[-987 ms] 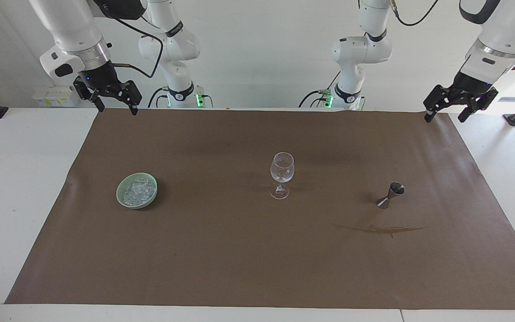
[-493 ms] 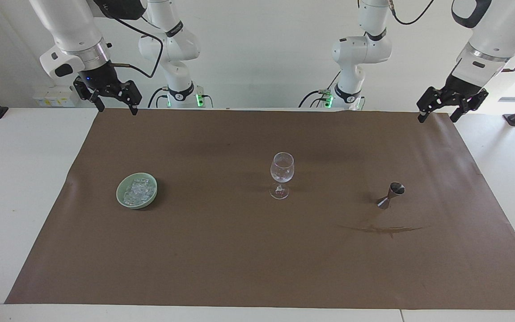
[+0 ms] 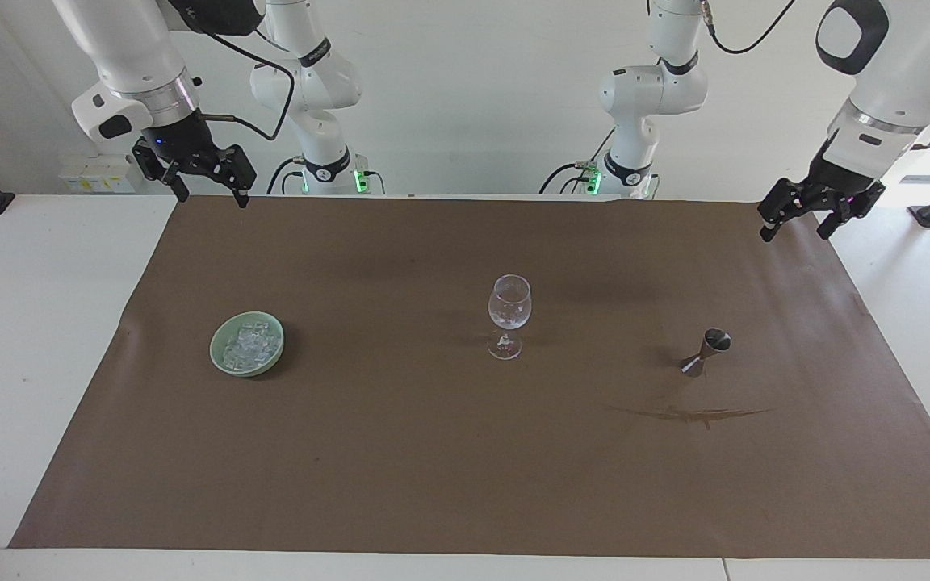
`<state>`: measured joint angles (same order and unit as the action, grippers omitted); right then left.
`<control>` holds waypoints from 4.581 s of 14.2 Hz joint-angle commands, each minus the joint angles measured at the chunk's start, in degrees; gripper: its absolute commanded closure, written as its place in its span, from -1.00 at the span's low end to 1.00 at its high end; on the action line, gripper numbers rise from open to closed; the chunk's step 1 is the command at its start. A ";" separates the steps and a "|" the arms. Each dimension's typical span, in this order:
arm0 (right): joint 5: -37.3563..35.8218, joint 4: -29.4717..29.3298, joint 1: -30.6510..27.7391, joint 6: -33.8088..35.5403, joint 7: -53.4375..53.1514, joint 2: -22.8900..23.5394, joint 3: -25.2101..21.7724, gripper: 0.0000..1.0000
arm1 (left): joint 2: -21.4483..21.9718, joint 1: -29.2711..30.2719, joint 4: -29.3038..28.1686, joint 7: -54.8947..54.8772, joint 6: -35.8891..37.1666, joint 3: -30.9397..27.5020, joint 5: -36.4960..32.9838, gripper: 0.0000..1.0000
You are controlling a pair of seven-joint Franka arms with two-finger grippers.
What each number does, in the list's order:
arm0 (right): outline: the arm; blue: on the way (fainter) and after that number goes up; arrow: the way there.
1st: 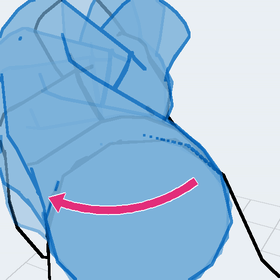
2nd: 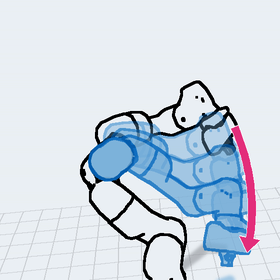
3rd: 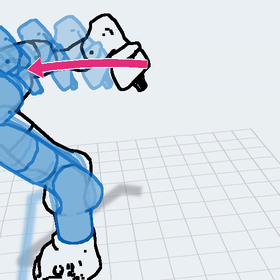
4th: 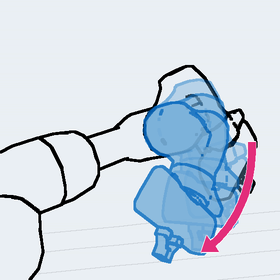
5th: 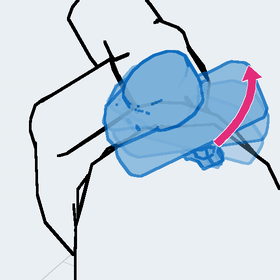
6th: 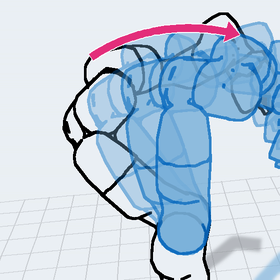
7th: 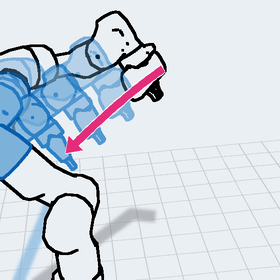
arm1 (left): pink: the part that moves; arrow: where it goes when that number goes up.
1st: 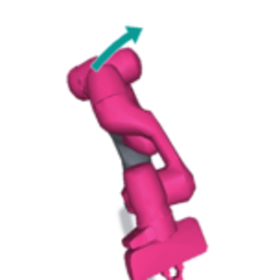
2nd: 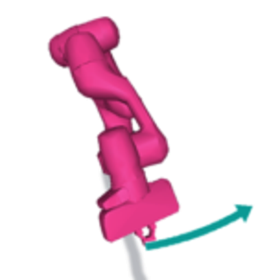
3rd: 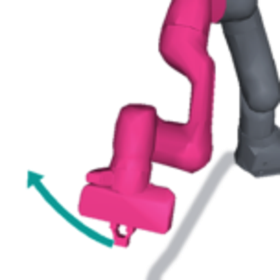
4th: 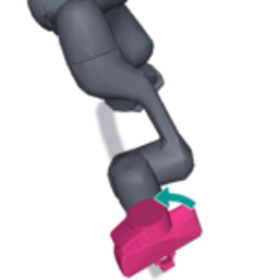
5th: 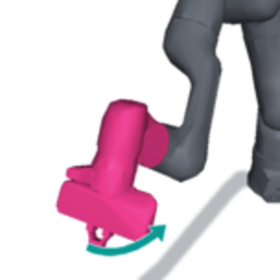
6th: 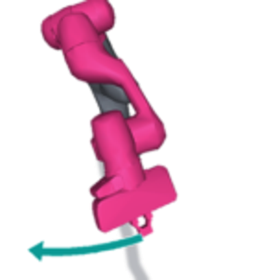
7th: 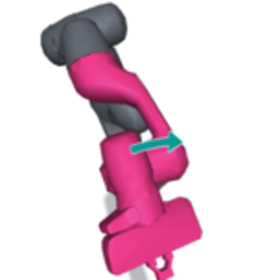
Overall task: Pour wine and add ice with both arms
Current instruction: 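Move the left gripper toward the silver jigger, then position the open left gripper around the silver jigger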
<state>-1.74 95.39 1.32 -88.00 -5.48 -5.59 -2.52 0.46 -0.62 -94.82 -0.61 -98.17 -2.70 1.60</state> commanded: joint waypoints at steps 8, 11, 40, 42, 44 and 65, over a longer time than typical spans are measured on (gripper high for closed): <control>0.42 0.76 -0.35 -0.25 1.43 -0.74 0.32 -1.00 | -20.05 4.05 16.77 16.75 -1.76 0.06 7.80 -1.00; 0.42 0.76 -0.44 -0.25 1.35 -0.74 0.32 -1.00 | -24.09 4.75 19.22 26.15 -3.43 0.06 9.56 -1.00; 0.42 0.76 -0.35 -0.25 1.43 -0.74 0.32 -1.00 | -18.74 12.22 -15.57 51.65 -22.22 0.15 37.94 -1.00; 0.42 0.76 -0.35 -0.25 1.35 -0.74 0.32 -1.00 | -18.74 12.75 -16.09 51.94 -23.47 0.15 41.44 -1.00; 0.42 0.76 -0.35 -0.25 1.43 -0.74 0.32 -1.00 | -18.39 12.23 -18.11 51.50 -25.22 0.24 44.00 -1.00; 0.42 0.76 -0.35 -0.25 1.43 -0.74 0.32 -1.00 | -12.86 9.32 -33.40 34.64 -31.03 0.68 73.79 -1.00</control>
<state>-1.74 95.39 1.32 -87.99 -5.48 -5.59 -2.51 -15.79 8.64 -123.69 38.18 -128.10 -1.87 71.50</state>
